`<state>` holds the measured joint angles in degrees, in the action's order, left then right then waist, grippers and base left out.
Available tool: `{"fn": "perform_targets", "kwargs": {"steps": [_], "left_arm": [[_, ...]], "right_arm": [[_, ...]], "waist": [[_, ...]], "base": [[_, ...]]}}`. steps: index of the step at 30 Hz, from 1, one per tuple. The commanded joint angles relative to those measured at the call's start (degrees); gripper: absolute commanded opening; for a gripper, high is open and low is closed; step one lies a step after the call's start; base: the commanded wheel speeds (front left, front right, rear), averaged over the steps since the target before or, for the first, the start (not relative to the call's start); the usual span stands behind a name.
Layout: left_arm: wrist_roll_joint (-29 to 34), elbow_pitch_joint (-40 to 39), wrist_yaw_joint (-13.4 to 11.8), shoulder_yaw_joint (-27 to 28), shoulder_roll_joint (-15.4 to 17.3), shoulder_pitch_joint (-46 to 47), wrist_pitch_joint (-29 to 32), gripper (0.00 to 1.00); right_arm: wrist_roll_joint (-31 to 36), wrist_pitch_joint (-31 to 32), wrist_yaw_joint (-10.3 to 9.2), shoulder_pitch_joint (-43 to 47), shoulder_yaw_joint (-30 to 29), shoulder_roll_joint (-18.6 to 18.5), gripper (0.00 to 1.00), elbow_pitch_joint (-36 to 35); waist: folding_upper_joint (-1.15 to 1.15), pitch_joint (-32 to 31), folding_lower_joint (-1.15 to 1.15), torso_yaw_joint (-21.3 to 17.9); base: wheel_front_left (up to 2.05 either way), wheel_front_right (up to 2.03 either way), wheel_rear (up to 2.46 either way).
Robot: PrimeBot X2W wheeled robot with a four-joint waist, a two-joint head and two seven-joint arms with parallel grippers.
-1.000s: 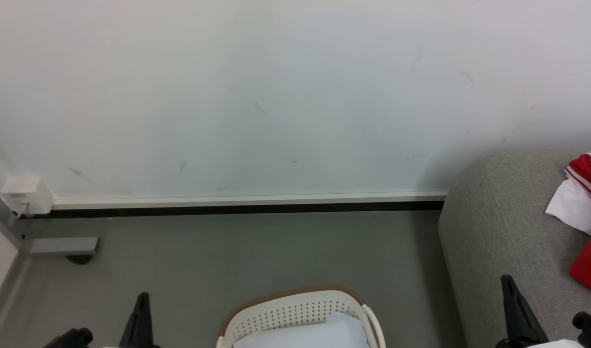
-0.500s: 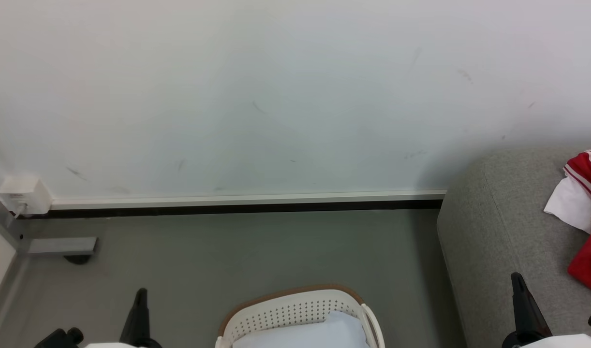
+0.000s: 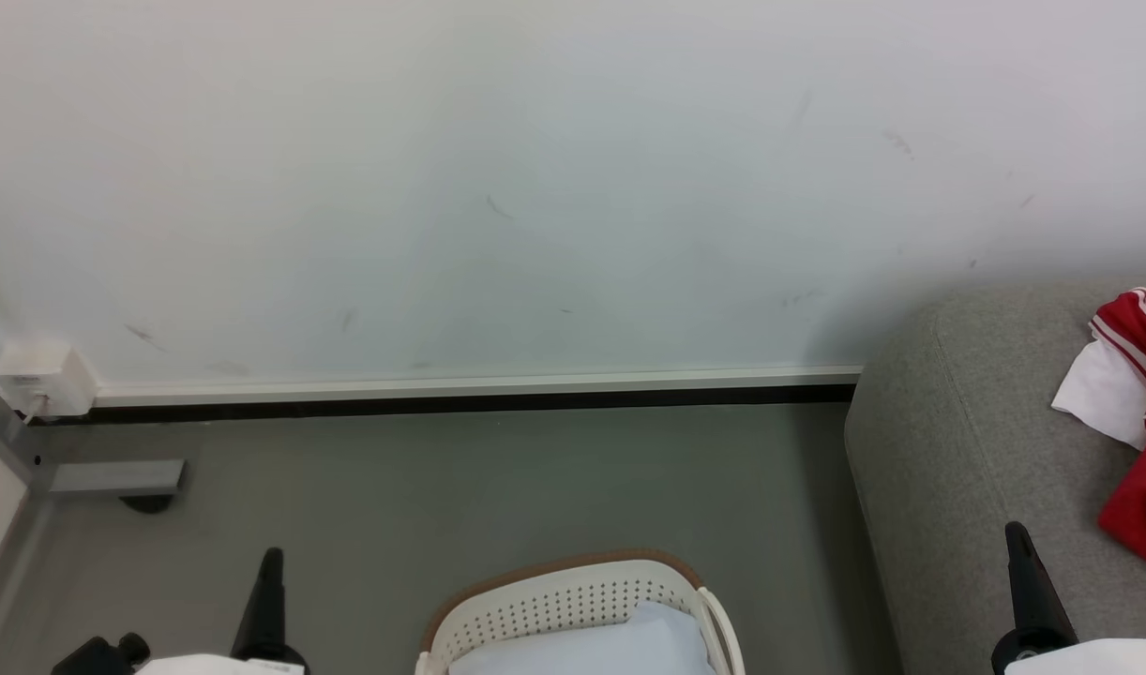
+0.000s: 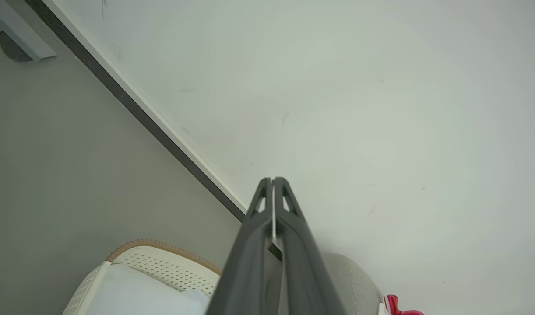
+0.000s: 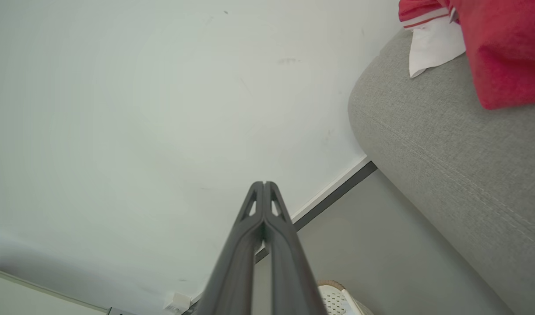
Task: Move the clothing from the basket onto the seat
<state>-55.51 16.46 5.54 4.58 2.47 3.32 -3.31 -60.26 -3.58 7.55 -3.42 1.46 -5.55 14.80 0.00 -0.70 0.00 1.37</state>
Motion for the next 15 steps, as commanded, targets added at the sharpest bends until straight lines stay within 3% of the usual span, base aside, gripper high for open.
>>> {"fn": "perform_targets", "kwargs": {"steps": [1, 15], "left_arm": [[-1.54, -0.82, 0.35, 0.26, 0.44, 1.27, 0.47, 0.0], [-10.18, -1.26, 0.77, 0.73, 0.49, 1.79, 2.8, 0.0]], "right_arm": [[-1.27, 0.17, -0.04, -1.31, -0.48, -0.11, 0.0, -0.8], [-8.91, 2.51, -0.06, -1.81, -2.22, 0.47, 0.0, -0.87]], "waist": [[0.0, 0.01, 0.0, -0.01], [0.0, 0.17, 0.0, -0.27]], "base": [[0.0, 0.0, 0.0], [0.0, 0.0, 0.0]]}}
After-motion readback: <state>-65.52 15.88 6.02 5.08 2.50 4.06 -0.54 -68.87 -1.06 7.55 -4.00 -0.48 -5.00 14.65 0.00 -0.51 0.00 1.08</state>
